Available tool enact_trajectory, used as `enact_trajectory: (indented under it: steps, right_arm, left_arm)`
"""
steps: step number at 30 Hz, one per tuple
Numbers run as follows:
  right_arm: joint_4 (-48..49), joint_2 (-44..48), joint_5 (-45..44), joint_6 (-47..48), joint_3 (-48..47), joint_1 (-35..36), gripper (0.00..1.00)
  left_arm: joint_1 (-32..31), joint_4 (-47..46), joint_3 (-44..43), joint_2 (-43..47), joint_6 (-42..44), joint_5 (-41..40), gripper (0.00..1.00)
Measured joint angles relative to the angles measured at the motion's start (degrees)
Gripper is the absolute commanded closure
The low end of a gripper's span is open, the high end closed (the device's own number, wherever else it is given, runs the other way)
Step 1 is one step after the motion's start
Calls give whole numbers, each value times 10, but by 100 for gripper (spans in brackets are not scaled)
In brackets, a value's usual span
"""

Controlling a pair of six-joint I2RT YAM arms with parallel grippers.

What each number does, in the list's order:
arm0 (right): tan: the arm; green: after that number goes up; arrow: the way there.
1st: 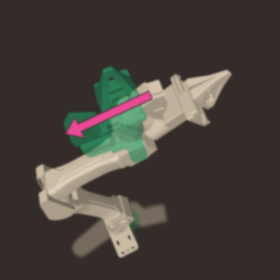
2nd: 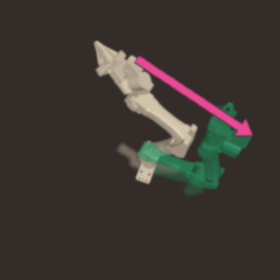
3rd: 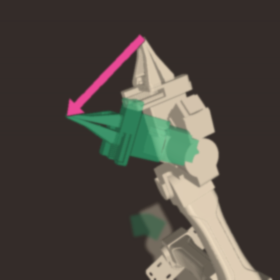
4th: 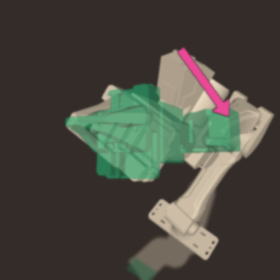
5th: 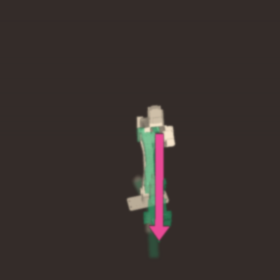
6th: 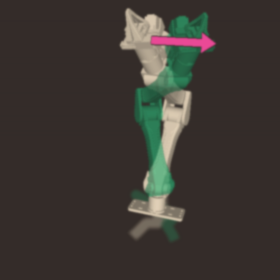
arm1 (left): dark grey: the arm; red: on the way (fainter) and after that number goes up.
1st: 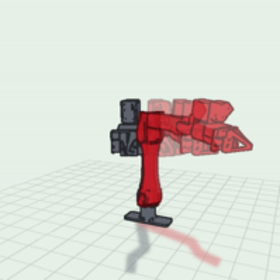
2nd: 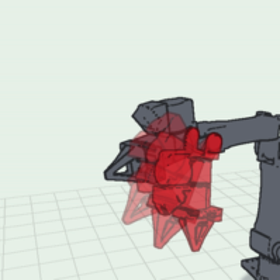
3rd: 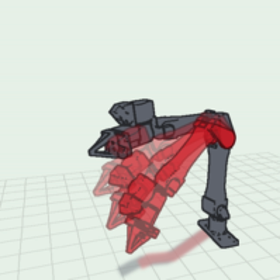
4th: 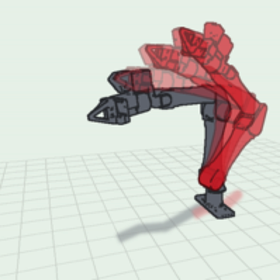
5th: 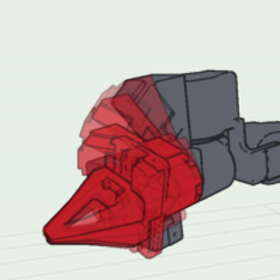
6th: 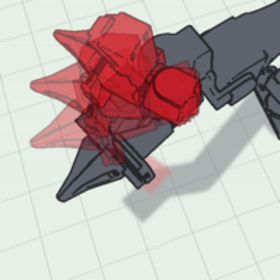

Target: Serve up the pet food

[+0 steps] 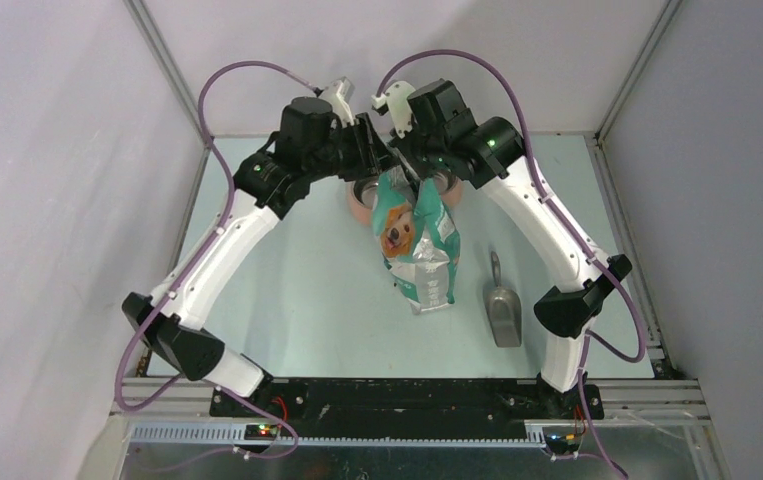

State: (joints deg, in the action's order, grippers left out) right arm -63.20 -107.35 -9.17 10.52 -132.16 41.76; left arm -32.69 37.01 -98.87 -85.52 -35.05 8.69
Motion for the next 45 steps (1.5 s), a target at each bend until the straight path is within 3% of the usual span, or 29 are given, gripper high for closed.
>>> enact_trajectory:
  steps: [3, 7, 9, 12, 13, 21, 31, 32, 33, 35, 37, 41, 45]
  right_arm:
    - [0, 0, 3, -7, 0, 0, 100]
    - [-1, 1, 4, -14, 0, 0, 100]
    - [-1, 2, 4, -19, 0, 0, 100]
    - [-2, 2, 6, -25, -1, -2, 100]
    - [-2, 2, 7, -26, -1, -2, 100]
    - [-3, 14, 21, 0, 4, 3, 100]
    - [-36, 26, 14, 43, -14, -9, 100]
    - [-36, 26, 14, 44, -15, -10, 100]
    - [-37, 25, 15, 45, -15, -10, 100]
    - [-37, 25, 17, 44, -16, -10, 100]
    - [-38, 25, 20, 41, -16, -12, 100]
    - [-40, 25, 43, 31, -18, -18, 100]
    - [-45, 25, 78, 19, -22, -32, 100]
  left_arm:
    - [2, -9, -2, -18, -2, 0, 52]
    - [2, -13, -2, -47, -6, 0, 64]
    - [2, -12, -2, -58, -6, 0, 73]
    - [2, -8, -2, -62, -7, 1, 96]
    - [2, -8, -2, -62, -8, 1, 98]
    - [33, 4, -2, -42, -5, 41, 100]
    - [81, -38, -2, 61, -10, 88, 100]
    - [81, -44, -1, 64, -9, 98, 93]
    - [80, -56, 1, 66, -5, 114, 74]
    - [79, -75, 5, 67, 21, 147, 49]
    - [76, -93, 17, 72, 63, 184, 36]
    - [63, -97, 92, 132, 255, 249, 20]
    - [10, -46, 146, 218, 534, 265, 16]
